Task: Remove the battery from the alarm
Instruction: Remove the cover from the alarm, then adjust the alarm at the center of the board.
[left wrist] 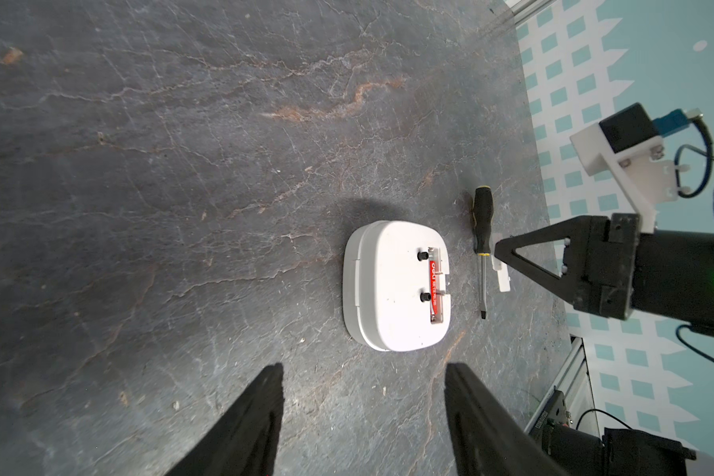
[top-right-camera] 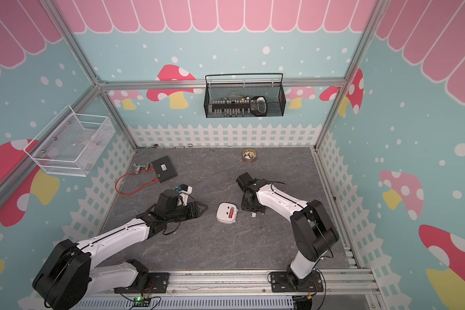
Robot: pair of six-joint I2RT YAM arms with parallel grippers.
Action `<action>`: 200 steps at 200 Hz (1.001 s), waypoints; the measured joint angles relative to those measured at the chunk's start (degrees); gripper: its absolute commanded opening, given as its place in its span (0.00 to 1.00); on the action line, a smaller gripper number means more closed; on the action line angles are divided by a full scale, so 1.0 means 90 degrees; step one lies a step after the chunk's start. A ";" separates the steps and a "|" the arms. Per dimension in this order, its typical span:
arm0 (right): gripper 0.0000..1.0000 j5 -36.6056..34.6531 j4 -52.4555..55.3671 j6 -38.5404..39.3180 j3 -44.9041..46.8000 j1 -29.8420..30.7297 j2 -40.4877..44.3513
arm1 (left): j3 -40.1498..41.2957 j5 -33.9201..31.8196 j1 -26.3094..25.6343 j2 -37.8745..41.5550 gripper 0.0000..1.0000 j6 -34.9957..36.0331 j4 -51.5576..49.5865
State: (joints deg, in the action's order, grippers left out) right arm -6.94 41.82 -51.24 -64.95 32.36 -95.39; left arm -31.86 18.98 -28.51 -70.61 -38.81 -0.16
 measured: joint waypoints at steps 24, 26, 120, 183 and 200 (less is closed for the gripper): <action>0.00 0.0231 -0.0457 0.0185 -0.0092 -0.0102 -0.0296 | 0.0000 -0.0019 0.0000 -0.0012 0.65 0.0000 0.0000; 0.00 0.0228 -0.0481 0.0194 -0.0107 -0.0107 -0.0323 | 0.0000 -0.0024 0.0000 -0.0015 0.65 0.0000 0.0000; 0.32 0.0699 -0.1285 0.0372 -0.0126 -0.0192 -0.0945 | 0.0000 -0.0046 0.0041 -0.0100 0.66 0.0000 -0.0005; 0.32 0.0172 -0.0690 0.0532 -0.0051 -0.0372 0.0998 | -0.0002 -0.0019 0.0112 -0.0129 0.66 0.0000 -0.0002; 0.19 0.0238 -0.0636 0.0782 -0.0049 -0.0491 0.0869 | -0.0005 0.0046 0.0080 -0.0192 0.65 -0.0002 0.0000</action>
State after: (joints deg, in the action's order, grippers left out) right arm -4.80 36.10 -44.21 -65.39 27.94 -87.57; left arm -31.90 19.40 -27.79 -72.34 -38.83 -0.16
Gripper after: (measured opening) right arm 0.305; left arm 0.658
